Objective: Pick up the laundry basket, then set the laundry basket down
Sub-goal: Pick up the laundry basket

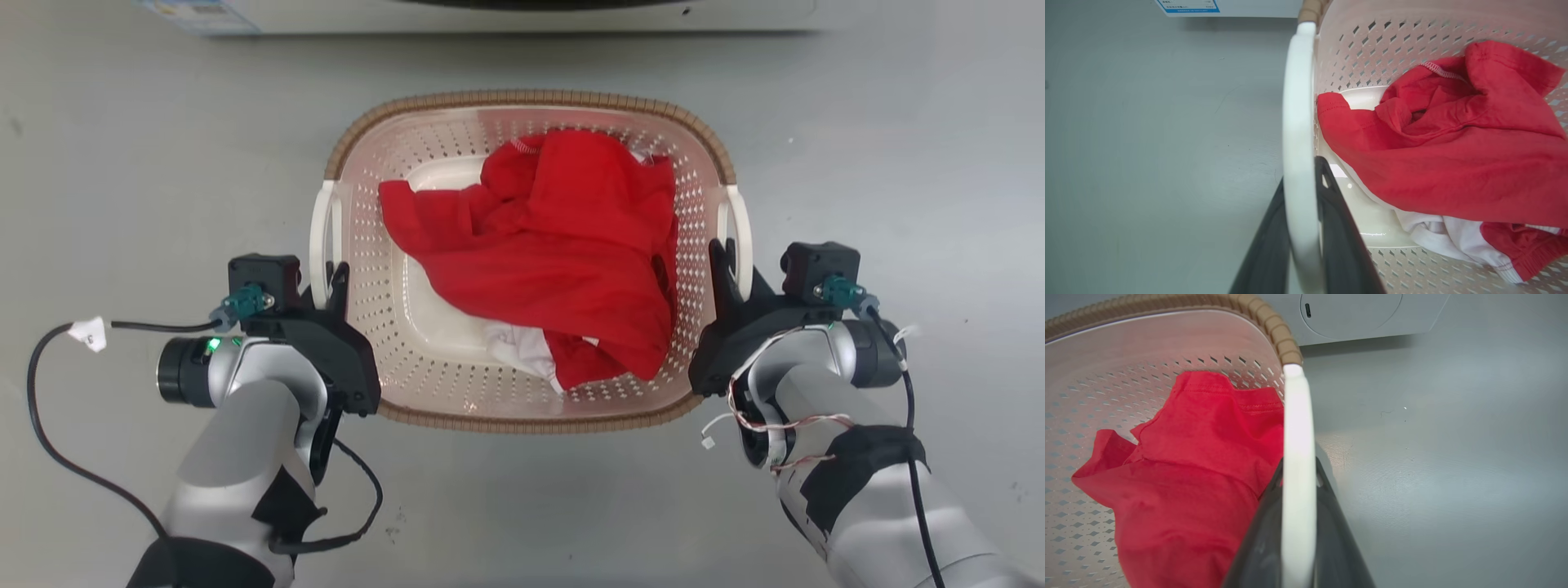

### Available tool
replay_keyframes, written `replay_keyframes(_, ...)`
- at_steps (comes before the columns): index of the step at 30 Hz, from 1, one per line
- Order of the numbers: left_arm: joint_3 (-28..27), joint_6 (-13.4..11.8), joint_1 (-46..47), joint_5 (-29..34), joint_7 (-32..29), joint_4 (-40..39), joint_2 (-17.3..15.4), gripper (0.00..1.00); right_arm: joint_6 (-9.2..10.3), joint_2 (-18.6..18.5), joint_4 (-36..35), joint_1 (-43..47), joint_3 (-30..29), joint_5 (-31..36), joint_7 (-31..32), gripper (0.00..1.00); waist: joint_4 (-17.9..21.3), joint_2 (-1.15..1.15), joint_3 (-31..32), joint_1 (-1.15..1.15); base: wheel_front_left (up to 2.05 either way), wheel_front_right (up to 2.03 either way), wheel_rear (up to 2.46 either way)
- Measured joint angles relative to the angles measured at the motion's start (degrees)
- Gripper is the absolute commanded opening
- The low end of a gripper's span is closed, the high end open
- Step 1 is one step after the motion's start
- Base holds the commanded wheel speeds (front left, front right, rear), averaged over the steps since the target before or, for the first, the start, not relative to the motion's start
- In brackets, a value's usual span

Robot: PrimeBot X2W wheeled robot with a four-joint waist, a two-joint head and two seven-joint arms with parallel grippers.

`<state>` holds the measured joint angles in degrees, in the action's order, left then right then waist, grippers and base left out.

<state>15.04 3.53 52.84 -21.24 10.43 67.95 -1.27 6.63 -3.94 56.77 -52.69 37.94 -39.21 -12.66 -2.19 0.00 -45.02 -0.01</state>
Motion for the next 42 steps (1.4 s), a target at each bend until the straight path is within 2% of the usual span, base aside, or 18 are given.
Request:
replay_keyframes(14,5.6,-0.1,-8.77,-5.1,0.25,0.75,-0.24,0.0,0.44,0.0,0.71,8.24,6.03,-6.37,0.11,0.0,1.96,0.0,10.91,0.0,0.0,0.0,0.0)
replay_keyframes(23,9.27,-1.04,-14.74,-8.86,-0.29,0.29,-0.37,0.0,0.51,0.08,1.32,13.45,9.21,-9.92,1.01,0.0,2.57,0.0,18.54,0.0,0.0,0.0,0.0)
replay_keyframes(42,17.69,-3.46,-25.97,-13.89,-6.77,-0.64,-0.97,0.0,0.97,0.07,1.86,24.19,16.24,-16.99,7.13,0.0,3.26,-0.01,33.92,0.0,0.0,0.0,0.0)
